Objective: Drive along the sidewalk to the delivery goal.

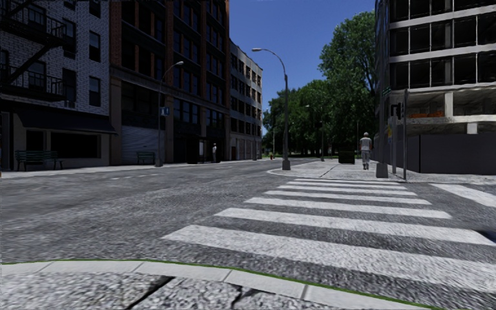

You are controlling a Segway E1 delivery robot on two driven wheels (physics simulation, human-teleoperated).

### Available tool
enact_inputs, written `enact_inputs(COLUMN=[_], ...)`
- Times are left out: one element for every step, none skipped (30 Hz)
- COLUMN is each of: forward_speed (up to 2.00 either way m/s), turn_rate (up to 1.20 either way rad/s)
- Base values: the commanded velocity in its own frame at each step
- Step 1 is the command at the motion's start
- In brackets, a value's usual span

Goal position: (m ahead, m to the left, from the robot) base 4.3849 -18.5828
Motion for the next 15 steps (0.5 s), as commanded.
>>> enact_inputs(forward_speed=[2.00,2.00,2.00,2.00,2.00,2.00,2.00,2.00,2.00,2.00,2.00,2.00,2.00,2.00,2.00], turn_rate=[-1.20,-1.12,-0.09,-0.01,0.00,0.00,0.00,0.00,0.00,0.00,0.00,0.00,0.00,0.00,0.00])
